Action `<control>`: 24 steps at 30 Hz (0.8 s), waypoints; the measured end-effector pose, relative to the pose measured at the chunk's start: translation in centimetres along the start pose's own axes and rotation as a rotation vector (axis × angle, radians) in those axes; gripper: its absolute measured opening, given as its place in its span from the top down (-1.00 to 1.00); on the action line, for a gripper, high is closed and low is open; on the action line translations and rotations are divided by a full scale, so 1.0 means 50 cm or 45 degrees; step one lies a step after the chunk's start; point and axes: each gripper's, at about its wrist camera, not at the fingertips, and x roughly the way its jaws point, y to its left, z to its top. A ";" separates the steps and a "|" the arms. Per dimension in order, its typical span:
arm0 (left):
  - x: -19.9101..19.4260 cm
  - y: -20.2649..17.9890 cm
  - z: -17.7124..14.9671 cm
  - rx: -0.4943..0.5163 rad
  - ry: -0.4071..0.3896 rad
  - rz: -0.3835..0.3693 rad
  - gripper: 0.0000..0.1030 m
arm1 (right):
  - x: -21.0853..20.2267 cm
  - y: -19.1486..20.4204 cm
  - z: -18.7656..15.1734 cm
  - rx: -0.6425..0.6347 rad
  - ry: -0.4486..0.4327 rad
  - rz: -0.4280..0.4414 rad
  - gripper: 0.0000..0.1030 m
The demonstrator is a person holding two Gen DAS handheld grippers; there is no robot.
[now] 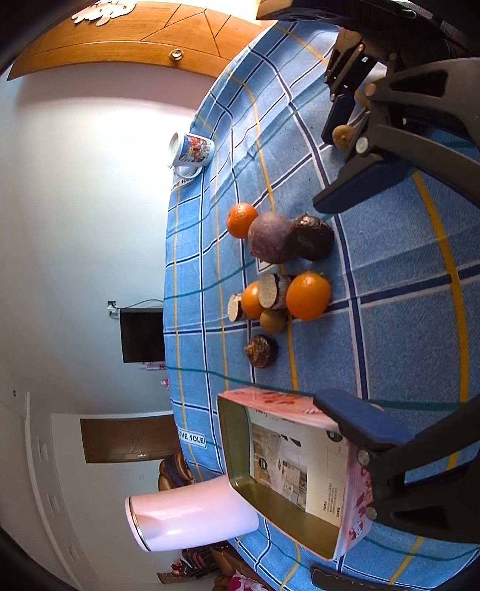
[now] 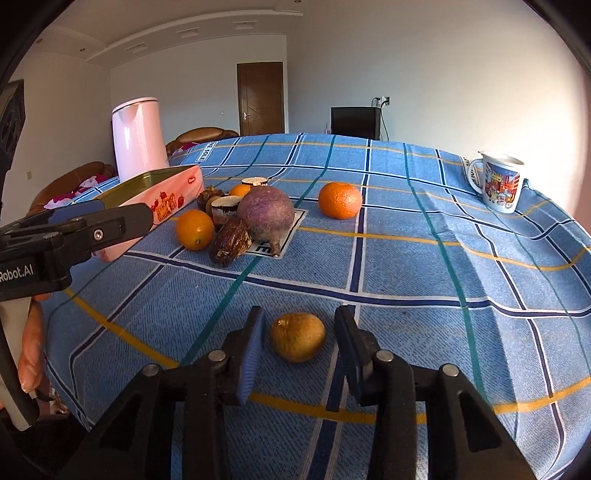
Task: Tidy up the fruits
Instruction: 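Close right tool on the kiwi while left tool grasps the passion fruit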
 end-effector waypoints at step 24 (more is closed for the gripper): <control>0.137 -0.094 0.029 0.075 0.281 -0.116 0.38 | -0.033 -0.044 -0.010 0.064 -0.052 0.028 0.42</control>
